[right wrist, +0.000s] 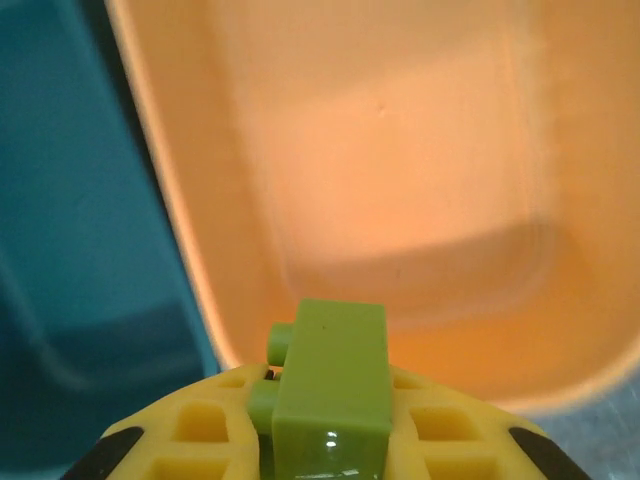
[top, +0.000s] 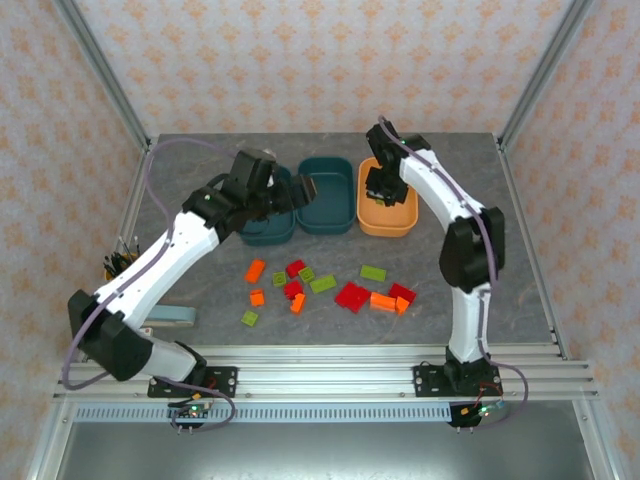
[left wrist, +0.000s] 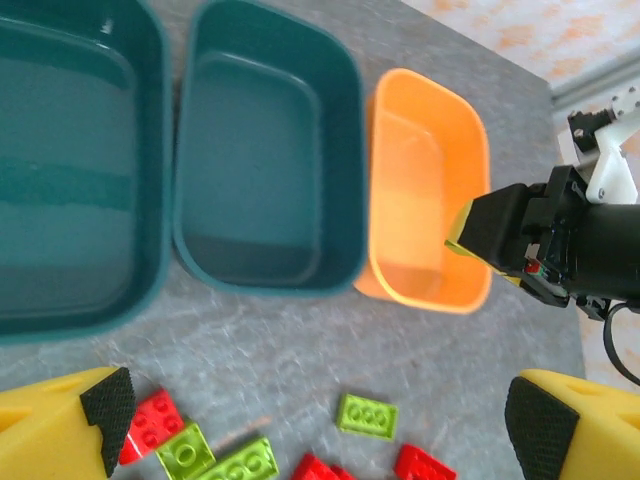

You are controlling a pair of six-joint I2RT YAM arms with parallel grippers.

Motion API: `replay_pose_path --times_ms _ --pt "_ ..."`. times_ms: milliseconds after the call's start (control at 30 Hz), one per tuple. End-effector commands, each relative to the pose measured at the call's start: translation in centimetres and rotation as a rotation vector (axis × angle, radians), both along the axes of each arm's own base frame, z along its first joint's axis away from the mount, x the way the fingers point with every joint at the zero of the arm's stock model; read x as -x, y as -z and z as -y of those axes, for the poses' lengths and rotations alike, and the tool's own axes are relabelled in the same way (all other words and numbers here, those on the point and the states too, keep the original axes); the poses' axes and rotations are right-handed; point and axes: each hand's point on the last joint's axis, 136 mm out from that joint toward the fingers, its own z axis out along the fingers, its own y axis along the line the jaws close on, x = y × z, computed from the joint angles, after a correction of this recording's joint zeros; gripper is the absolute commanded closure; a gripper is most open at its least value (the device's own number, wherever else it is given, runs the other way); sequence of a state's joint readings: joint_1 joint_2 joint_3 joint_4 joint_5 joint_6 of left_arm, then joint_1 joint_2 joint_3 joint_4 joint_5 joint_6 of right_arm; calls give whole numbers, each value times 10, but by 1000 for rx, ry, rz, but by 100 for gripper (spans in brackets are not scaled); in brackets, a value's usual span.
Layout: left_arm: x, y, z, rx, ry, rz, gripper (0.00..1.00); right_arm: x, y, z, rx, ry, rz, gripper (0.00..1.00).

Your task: Sort the legos into containers by color

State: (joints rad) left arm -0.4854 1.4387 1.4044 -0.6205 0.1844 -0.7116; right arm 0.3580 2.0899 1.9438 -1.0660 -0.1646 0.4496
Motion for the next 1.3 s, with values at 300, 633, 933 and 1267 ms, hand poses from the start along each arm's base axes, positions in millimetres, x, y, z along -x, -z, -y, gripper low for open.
replay_pose_path --times_ms 300,633,933,1267 --pt "-28 42 -1 -19 27 -127 3 -49 76 10 6 0 -133 73" --pt "-26 40 -2 -26 28 -137 3 -48 69 16 29 18 -123 53" --pt "12 36 -41 -140 -45 -181 3 -30 -45 6 24 -26 108 47" --pt "93 92 -95 -349 -41 -359 4 106 -108 -90 -226 -373 332 46"
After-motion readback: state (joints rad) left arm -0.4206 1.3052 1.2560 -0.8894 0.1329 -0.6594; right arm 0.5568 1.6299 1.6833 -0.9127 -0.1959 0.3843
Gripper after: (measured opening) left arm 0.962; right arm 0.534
